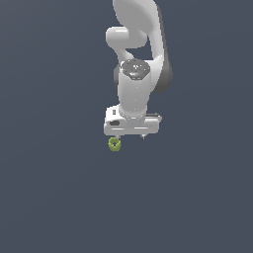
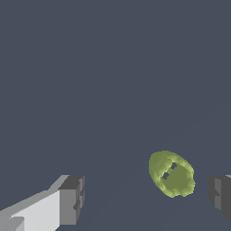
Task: Pick up the object and move it to a goal position.
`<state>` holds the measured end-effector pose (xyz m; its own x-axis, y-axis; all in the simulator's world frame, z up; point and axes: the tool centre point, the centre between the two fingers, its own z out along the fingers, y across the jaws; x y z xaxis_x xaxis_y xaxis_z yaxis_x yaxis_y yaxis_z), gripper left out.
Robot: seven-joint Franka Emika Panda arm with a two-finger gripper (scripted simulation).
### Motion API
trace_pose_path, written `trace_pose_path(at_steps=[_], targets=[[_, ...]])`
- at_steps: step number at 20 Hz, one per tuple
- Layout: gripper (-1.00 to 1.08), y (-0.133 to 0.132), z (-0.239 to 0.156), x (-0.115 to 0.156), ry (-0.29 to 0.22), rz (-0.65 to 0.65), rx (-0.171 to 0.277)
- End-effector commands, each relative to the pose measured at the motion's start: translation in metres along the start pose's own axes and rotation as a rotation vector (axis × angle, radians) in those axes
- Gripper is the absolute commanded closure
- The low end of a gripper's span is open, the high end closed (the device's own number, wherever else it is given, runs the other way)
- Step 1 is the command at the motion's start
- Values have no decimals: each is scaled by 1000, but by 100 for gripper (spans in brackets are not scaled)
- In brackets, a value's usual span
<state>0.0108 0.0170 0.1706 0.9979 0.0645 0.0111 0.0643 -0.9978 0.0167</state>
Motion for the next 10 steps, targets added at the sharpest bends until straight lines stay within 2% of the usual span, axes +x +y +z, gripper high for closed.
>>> trace_pose_path(at_steps=[1, 10], targets=[[-92, 0, 0, 0, 0, 0, 0], [-92, 24, -11, -5, -13, 10, -25]])
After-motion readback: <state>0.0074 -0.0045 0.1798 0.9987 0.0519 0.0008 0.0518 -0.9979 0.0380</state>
